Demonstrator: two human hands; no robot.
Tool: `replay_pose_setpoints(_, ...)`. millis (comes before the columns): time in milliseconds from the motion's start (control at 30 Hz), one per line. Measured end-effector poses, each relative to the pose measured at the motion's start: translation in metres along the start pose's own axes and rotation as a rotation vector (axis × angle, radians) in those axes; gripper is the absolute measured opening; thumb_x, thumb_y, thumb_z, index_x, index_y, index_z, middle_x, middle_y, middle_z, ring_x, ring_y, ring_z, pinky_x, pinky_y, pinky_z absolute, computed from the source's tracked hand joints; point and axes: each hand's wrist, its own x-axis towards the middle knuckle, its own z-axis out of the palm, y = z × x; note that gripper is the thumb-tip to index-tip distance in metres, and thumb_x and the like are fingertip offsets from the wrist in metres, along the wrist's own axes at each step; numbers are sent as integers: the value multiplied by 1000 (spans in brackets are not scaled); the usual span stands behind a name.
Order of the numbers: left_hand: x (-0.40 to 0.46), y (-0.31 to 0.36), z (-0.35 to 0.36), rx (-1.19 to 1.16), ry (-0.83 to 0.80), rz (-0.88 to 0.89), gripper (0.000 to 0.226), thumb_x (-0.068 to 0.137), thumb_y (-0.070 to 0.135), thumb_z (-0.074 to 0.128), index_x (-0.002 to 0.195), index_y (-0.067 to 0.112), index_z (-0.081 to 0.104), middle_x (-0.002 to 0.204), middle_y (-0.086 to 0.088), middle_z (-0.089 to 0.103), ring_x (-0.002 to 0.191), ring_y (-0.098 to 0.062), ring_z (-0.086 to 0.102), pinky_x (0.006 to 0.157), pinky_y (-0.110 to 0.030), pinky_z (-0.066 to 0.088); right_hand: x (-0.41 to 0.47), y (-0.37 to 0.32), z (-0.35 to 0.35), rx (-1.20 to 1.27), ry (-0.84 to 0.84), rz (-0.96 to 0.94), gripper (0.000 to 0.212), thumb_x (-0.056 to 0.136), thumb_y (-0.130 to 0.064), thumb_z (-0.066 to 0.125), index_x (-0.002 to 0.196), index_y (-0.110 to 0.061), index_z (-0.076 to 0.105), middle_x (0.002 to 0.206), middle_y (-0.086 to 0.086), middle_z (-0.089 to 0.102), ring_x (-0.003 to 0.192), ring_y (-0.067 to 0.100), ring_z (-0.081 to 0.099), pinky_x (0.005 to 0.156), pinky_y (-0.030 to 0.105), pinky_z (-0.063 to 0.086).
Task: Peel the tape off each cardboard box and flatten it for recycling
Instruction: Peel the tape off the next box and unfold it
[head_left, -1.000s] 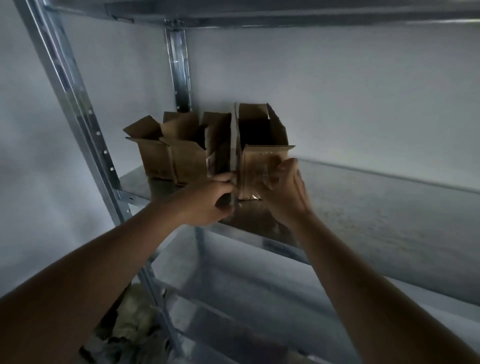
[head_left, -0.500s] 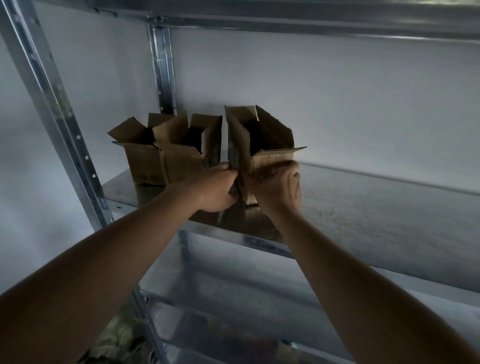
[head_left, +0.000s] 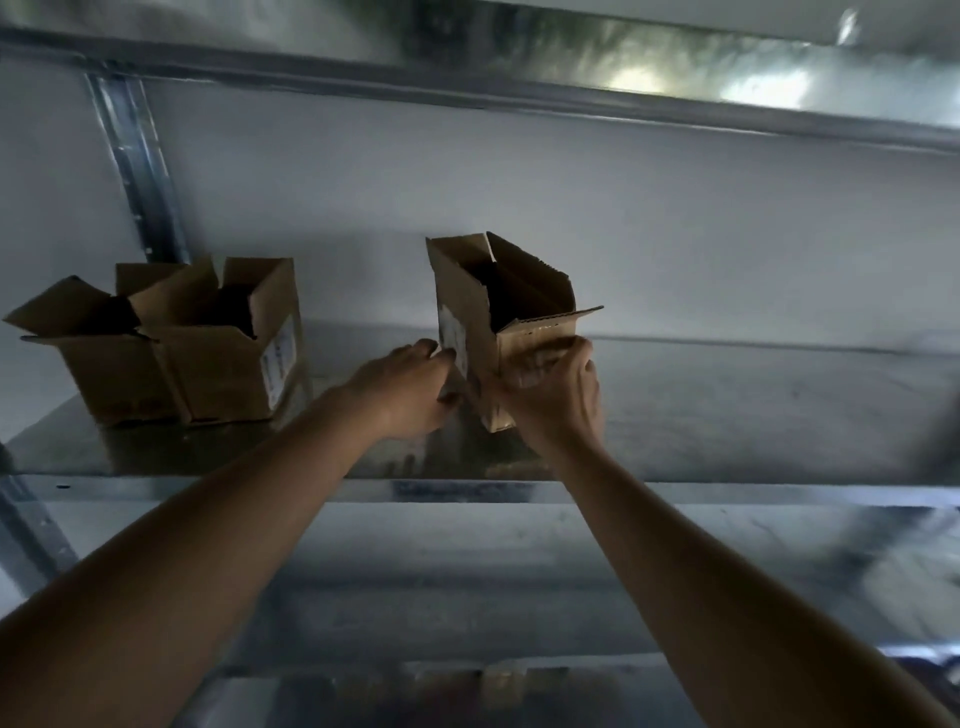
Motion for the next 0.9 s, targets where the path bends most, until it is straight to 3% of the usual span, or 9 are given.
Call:
replay_pose_setpoints(200,35,93,4,8,-7,113,66,103,51,50,157,16,35,157,-13,40,140,-35,45,109,-51,45,9,62,-85,-50,100,40,108,57,-79,80,135,-26,30,129,1,52,106,18,49,92,43,54)
replay_pose_setpoints(367,65,192,12,-22,-5,186,66,104,51,48,158,17,34,159,-10,40,140,-33,45,109,-48,46,12,123,-167,-76,151,83,106,56,-81,78,132,-24,33,129,3,54,115,27,56,91,43,53)
replay_pose_setpoints(733,127,391,33,-72,20,326,57,102,51,52,149,19,47,143,-6,57,116,-26,63,90,-37,52,37,254,-317,-63,222,148,96,50,-76,78,122,-27,37,121,-2,56,107,26,58,77,35,44)
replay_pose_setpoints(900,171,453,40,-85,2,363,61,103,52,51,154,21,40,151,-8,51,128,-30,58,104,-43,51,65,302,-364,-119,274,184,102,45,-86,70,123,-30,36,121,-2,57,105,23,58,78,35,45)
